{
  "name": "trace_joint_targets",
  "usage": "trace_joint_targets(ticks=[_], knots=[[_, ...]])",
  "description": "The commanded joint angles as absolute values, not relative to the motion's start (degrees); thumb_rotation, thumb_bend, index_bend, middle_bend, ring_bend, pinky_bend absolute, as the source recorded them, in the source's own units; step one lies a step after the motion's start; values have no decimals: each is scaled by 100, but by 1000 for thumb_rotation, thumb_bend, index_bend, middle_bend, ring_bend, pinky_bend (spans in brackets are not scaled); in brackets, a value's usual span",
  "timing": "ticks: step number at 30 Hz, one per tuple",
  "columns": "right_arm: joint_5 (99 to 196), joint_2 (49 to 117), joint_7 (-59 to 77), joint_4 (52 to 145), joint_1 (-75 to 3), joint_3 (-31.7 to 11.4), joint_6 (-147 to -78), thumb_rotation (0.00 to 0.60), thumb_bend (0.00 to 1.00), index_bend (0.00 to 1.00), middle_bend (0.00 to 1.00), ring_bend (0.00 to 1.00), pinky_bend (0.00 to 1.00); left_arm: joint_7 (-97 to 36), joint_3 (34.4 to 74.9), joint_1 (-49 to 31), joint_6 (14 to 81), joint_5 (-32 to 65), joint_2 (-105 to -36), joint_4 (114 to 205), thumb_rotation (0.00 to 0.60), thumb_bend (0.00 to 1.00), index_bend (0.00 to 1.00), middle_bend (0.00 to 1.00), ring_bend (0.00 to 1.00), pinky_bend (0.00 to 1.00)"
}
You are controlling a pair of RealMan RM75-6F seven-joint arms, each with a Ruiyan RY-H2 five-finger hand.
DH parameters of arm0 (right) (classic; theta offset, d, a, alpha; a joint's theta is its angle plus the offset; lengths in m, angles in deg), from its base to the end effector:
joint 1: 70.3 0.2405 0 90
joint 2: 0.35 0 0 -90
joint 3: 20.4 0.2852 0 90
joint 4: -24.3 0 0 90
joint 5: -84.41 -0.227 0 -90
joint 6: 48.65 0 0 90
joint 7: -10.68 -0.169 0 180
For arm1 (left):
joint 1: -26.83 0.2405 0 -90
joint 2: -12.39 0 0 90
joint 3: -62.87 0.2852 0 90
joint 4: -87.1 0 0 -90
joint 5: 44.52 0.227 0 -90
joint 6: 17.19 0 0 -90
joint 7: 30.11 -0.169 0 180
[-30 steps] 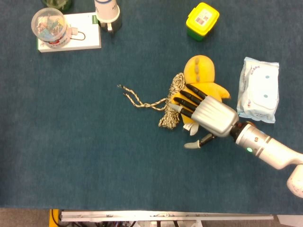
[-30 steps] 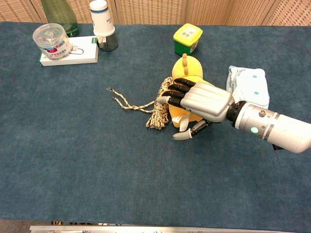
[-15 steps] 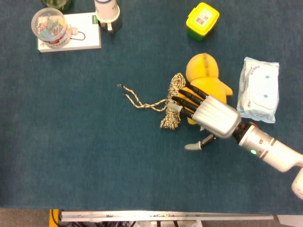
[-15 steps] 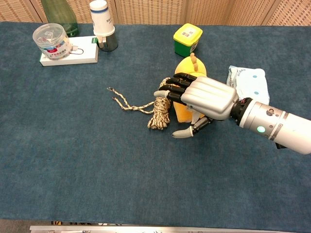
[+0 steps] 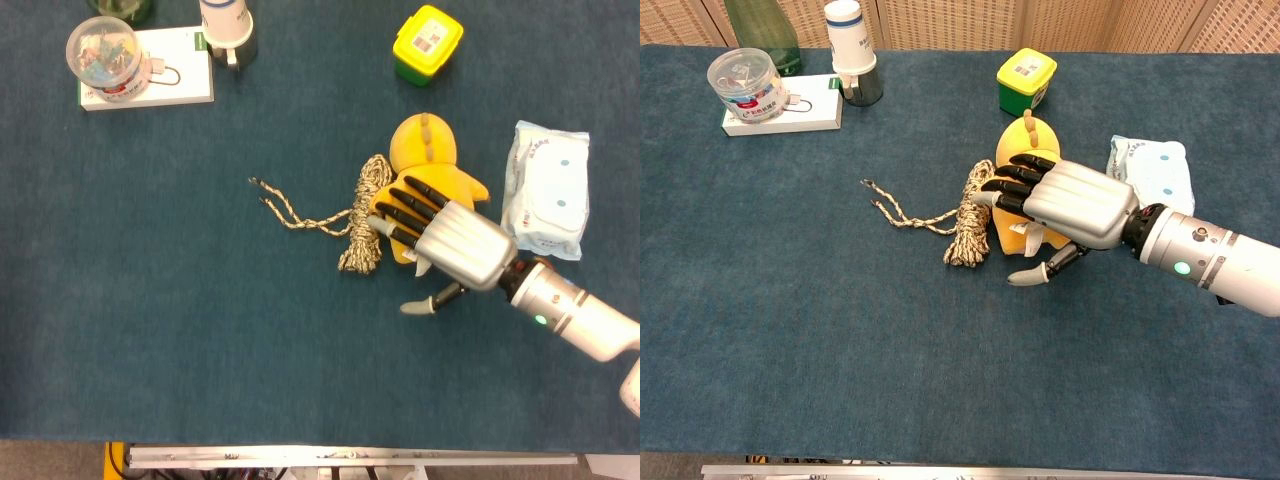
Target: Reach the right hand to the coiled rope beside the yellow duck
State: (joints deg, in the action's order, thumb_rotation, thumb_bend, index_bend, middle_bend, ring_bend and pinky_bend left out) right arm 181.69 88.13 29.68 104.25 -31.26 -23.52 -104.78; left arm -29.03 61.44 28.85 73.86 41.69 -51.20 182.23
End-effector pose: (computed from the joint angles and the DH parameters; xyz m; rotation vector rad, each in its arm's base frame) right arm -0.1815 -0.3037 -0.0773 2.3544 -0.3866 0.8664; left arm -0.3511 0.1619 0.1666 -1.2563 -0.9542 -0.9075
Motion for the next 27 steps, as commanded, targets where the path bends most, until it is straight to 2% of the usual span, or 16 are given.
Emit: trace_joint_targets(ticks=[1,17,27], knots=[[18284,8897,3070,10347,-3125,-2445,-10479,0,0,77,117,0,0,-2882,6140,2892,7392,4158,-5117,18212,600,136,147,149,157,52],[18607,9012,3058,10493,-3221,-2657,-10764,0,0,77,117,0,0,-2886,6140,2891,7344,4118,-5109,18210,600,136,147,149,157,52],[18544,8446,2930,11201,-3388,-2481,-11265,0,0,77,117,0,0,-2897,6125,2860,7303,4113,-5095,18230,600,136,147,149,157,52]])
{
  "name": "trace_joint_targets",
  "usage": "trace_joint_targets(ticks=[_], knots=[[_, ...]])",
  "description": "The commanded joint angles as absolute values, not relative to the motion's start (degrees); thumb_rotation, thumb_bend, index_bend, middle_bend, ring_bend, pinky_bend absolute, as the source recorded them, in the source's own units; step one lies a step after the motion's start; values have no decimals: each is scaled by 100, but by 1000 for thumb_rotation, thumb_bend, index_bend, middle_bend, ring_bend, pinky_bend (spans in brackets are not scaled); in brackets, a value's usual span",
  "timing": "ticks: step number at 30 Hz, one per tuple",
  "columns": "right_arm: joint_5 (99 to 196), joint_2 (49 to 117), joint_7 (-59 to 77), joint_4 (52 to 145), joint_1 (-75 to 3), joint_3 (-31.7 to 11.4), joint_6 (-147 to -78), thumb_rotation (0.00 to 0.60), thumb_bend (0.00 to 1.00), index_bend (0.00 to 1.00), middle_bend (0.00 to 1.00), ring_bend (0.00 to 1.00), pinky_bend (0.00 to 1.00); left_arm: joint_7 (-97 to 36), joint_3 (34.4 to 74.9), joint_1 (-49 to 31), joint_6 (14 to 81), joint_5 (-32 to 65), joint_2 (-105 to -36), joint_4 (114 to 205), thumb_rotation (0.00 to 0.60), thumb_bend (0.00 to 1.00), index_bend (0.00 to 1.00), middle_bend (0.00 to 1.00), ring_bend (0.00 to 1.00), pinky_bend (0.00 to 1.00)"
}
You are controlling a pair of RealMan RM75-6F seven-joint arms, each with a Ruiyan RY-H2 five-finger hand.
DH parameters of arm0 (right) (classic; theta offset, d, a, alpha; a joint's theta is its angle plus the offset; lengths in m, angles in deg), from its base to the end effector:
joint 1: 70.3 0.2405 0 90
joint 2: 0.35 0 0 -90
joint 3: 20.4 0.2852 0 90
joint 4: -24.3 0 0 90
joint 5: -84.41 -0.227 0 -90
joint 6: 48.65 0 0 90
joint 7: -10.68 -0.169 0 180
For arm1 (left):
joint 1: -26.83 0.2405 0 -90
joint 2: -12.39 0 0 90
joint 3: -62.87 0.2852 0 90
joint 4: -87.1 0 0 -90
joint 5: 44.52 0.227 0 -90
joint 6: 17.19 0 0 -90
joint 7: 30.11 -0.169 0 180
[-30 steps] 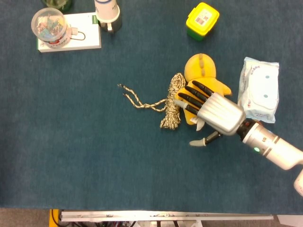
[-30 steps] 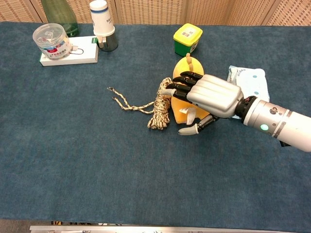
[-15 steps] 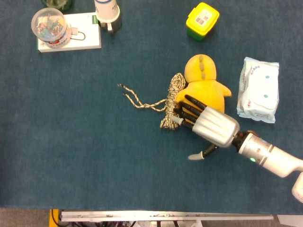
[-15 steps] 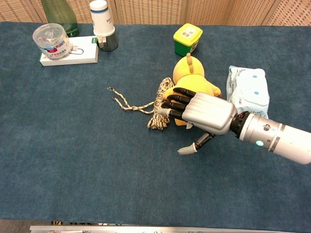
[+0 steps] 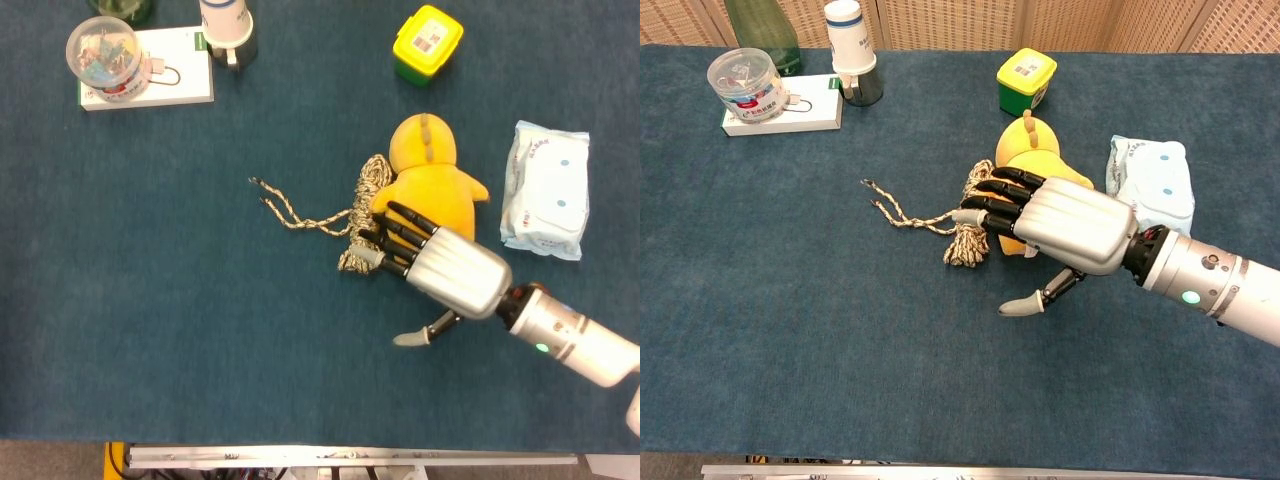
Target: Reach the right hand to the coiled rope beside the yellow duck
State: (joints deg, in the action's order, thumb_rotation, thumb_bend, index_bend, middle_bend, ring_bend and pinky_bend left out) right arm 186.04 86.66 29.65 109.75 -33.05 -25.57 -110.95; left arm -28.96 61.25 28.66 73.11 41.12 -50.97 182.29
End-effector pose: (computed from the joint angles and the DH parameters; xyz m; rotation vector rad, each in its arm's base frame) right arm -0.1637 -0.2731 -0.0634 2.3448 -0.3792 1.0227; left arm -0.3528 0.1637 0.1670 -1.2559 -0.9619 -0.8980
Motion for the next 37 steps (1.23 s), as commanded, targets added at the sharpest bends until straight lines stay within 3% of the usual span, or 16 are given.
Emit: trace_joint_targets(ticks=[1,4,7,11,13,28,37], knots=[[18512,8354,2930,11285,-3424,-2459,-11324,0,0,77,117,0,0,-2897,6125,2858,7300,4114,-5094,18229,600,136,147,149,157,52],[18329,7989,2947,11600,-3596,-2377,-11547,40,0,77,117,0,0,-2896,6124,2850,7287,4113,-5092,18221,600,136,147,149,157,52],[18087,7640,2963,11868,-3785,-2322,-11713,149,0,77,117,0,0,-2896,6122,2836,7270,4120,-5093,18210,600,136,147,149,157,52],[17754,7212,2847,12129,-4036,-2285,-11887,437,0,77,117,0,0,-2918,6122,2804,7227,4130,-5098,18209,600,136,147,149,157,52],[17567,7049,2713,12144,-4206,-2265,-12030,494,0,77,117,0,0,-2920,6118,2793,7226,4143,-5113,18195,600,136,147,149,157,52],[17066,6136,2357,12358,-5429,-2367,-13136,504,0,76,117,0,0,-2977,6101,2640,7118,4255,-5192,18163,600,136,147,149,157,52],[17198,6039,2103,12280,-6094,-2476,-13762,505,0,76,117,0,0,-3020,6106,2580,7105,4328,-5222,18182,600,136,154,149,157,52]])
